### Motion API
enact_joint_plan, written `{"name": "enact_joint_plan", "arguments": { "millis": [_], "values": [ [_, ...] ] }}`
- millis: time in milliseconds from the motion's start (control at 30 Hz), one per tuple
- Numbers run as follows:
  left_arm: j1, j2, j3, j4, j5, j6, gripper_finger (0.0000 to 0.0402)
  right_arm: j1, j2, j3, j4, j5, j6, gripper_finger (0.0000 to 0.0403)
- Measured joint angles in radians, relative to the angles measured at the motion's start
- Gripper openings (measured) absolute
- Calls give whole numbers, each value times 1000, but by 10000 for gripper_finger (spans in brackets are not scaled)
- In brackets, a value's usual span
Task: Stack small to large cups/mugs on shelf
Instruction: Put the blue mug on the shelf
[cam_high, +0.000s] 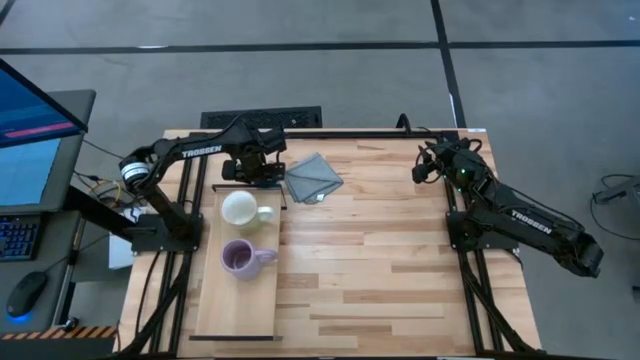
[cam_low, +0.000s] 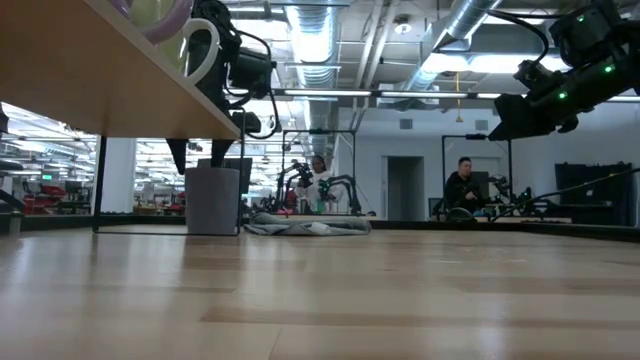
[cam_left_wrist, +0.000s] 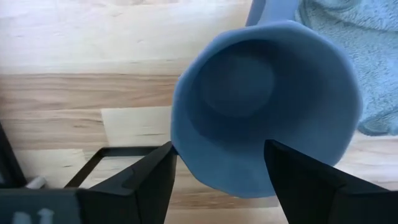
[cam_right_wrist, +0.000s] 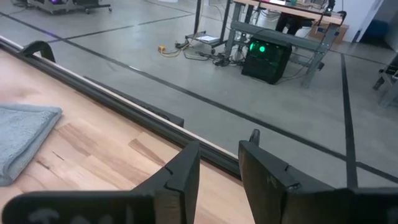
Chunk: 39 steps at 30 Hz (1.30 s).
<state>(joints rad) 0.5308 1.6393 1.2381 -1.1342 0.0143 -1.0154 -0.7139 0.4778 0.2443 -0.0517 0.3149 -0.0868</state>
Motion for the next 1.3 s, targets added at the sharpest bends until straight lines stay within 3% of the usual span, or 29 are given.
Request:
{"name": "enact_joint_plan", "arguments": {
  "millis": [333,733,1067,1300],
  "values": [
    [0,0,0,2,4,-30,234,0,0,0,0,0,0,134],
    [0,-1,-8,-23,-75,-37,234,0,0,0,0,0,0,134],
    [12,-1,-64,37,-51,-42,234,0,0,0,0,0,0,134],
    [32,-1,-64,36,-66,-21,208,0,0,0,0,0,0,134]
  ]
}}
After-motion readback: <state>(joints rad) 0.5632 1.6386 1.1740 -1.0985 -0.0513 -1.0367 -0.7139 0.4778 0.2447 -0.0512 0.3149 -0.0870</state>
